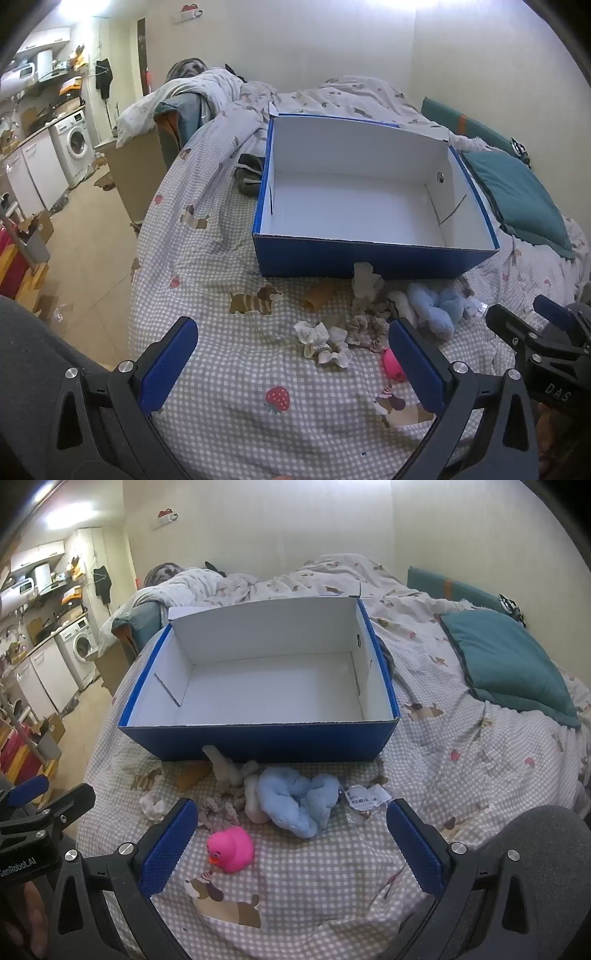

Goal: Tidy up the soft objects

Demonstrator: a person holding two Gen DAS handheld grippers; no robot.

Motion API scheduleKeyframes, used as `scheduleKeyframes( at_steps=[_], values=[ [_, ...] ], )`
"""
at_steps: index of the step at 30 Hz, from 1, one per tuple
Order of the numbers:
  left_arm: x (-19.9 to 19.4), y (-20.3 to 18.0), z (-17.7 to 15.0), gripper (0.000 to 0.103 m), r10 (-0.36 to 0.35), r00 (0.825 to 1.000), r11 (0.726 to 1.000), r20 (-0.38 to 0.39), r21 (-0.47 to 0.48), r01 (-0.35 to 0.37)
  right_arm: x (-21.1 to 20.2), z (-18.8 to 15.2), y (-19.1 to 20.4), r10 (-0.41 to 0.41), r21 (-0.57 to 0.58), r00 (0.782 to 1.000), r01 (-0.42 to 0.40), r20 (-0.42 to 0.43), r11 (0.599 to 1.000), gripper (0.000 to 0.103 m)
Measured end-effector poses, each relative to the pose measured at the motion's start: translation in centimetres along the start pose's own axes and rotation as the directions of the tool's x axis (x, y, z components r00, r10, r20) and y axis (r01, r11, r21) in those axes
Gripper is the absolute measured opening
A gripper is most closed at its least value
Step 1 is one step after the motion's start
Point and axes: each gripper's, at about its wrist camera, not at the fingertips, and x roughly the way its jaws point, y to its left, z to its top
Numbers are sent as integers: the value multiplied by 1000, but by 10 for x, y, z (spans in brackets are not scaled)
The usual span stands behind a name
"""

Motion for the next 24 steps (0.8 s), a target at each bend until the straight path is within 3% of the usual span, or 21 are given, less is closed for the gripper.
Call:
scheduleKeyframes(
  at_steps=[24],
  values=[
    [0,0,0,103,-9,1000,1000,-6,-7,9,1,0,1,-3,-2,1000,3,-3,1000,103]
  ],
)
